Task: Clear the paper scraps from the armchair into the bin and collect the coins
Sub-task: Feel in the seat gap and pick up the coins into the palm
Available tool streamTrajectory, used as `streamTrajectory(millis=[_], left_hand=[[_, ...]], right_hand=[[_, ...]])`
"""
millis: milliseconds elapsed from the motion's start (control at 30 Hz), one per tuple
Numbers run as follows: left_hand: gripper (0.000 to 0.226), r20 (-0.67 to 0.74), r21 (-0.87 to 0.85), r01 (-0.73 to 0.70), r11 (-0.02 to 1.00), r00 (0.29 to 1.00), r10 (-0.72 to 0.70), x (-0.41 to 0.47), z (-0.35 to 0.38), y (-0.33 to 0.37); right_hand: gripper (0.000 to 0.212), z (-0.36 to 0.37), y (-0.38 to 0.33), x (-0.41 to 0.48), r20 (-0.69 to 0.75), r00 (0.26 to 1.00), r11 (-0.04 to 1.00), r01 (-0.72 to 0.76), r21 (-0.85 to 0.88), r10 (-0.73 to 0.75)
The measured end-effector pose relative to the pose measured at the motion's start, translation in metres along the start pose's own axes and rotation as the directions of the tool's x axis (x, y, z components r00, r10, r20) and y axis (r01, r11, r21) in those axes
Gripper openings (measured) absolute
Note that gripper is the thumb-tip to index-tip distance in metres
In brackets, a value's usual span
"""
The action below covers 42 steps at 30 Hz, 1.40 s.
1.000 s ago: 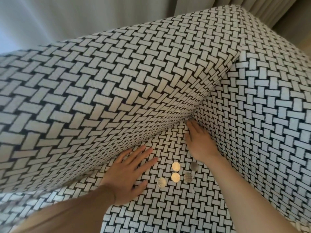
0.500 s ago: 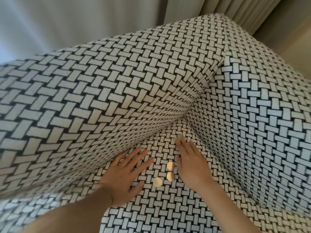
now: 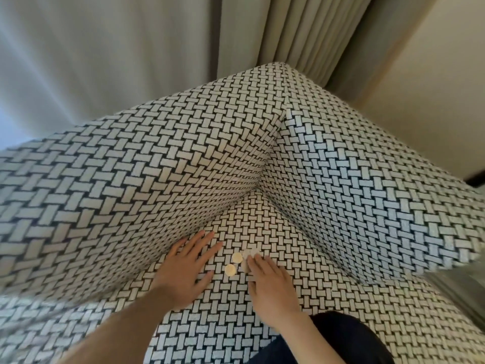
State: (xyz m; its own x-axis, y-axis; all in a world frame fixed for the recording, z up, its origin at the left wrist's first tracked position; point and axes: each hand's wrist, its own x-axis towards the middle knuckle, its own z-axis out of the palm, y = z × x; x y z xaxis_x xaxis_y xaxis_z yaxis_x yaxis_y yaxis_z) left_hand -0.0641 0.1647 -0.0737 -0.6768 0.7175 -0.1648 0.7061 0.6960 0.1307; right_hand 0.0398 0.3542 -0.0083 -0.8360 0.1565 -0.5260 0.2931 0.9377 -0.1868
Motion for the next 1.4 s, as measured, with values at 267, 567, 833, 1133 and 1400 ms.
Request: streamTrajectory(millis=[267,567,833,1133,1400], left_hand=[[0.054,-0.013,0.013,-0.012,1.0,1.0,0.013,0.0,-0.005,0.014],[0.094,-0.032,-0.014,-0.032,0.999,0.999,0.032,-0.018,-0.018,0.06],[0.068,-0.094,0.188,-0.027,0.982,0.995,0.045,-0.014,-0.026,0.064],[0.016,-0.175,-0.693,0.182,0.698,0.896,-0.408,-0.019,-0.058,0.122],[0.027,-0.172,-0.834,-0.045,0.55,0.968,-0.181,-0.037,-0.123,0.177]], right_hand=[[0.044,-0.001,-0.003,-0.024,-0.061,0.997,0.718,0.01,0.696,0.045],[0.042,-0.031,0.016,-0.062,0.078,0.973,-0.572,0.062,0.818,0.217],[0.051,-0.033,0.016,-0.083,0.075,0.991,-0.627,0.009,0.779,0.108],[0.058,-0.025,0.023,-0.094,0.103,0.994,-0.609,-0.095,0.788,-0.021],[0.063,-0.019,0.026,-0.091,0.071,0.987,-0.68,-0.151,0.717,-0.145]])
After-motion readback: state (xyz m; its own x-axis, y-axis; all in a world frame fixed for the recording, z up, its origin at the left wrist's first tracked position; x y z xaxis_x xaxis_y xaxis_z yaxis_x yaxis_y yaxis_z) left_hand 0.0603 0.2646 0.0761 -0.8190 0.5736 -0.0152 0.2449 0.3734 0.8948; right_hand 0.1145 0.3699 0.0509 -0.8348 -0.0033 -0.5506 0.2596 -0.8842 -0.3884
